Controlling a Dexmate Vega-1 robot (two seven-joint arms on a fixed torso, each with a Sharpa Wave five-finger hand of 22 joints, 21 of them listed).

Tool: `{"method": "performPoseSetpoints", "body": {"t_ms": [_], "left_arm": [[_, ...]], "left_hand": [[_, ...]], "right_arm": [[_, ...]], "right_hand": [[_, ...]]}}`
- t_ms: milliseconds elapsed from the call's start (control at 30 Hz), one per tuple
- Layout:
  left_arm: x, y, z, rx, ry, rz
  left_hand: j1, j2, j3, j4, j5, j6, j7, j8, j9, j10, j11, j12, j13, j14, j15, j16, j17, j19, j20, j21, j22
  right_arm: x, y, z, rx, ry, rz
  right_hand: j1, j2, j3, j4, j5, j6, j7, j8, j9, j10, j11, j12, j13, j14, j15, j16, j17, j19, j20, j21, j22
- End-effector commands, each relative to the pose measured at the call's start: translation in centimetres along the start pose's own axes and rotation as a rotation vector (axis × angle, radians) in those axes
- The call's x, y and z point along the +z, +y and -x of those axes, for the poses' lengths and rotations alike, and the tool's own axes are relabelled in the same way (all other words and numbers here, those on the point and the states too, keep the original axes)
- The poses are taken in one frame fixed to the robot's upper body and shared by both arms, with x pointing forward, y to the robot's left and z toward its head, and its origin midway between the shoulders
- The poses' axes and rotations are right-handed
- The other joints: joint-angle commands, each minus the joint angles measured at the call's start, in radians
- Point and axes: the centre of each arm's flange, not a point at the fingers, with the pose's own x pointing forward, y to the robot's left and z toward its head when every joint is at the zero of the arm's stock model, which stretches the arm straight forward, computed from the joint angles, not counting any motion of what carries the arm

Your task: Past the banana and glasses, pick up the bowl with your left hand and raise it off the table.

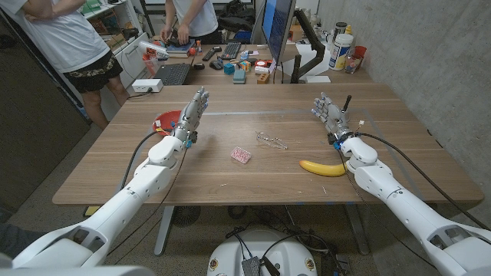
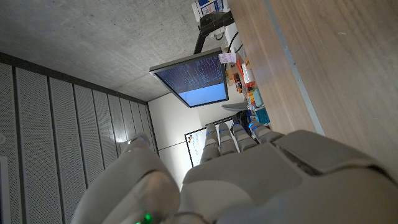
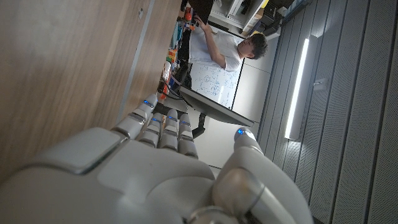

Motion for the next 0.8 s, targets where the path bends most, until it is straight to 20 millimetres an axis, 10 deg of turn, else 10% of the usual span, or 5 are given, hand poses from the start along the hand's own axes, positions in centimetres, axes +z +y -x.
{"method": "performPoseSetpoints", "body": {"t_ms": [33, 800], "left_arm": [[0.5, 0.2, 0.7, -0.006, -0.008, -0.039], [1.7, 1.5, 3.2, -0.018, -0.039, -0.056]], "left_hand": [[0.012, 0.003, 0.005, -0.001, 0.004, 0.008, -0.001, 0.006, 0.005, 0.007, 0.0, 0.007, 0.003, 0.005, 0.001, 0.006, 0.002, -0.004, -0.062, 0.003, 0.005], [0.018, 0.007, 0.003, -0.004, 0.004, 0.014, -0.005, 0.005, 0.006, 0.013, -0.001, 0.007, 0.004, 0.011, 0.003, 0.006, 0.003, -0.002, -0.055, 0.002, 0.006]], "right_arm": [[0.0, 0.1, -0.2, -0.002, -0.002, -0.001], [-0.2, 0.7, -0.2, 0.005, -0.006, -0.006]], "right_hand": [[0.008, 0.005, 0.004, -0.002, 0.003, 0.009, -0.002, 0.006, 0.003, 0.012, 0.0, 0.003, 0.005, 0.011, -0.002, 0.004, 0.002, 0.007, -0.012, 0.007, 0.003], [0.006, 0.006, 0.002, -0.001, 0.002, 0.012, -0.003, 0.006, 0.003, 0.014, 0.001, 0.003, 0.005, 0.012, -0.002, 0.004, 0.003, 0.006, -0.011, 0.007, 0.003]]}}
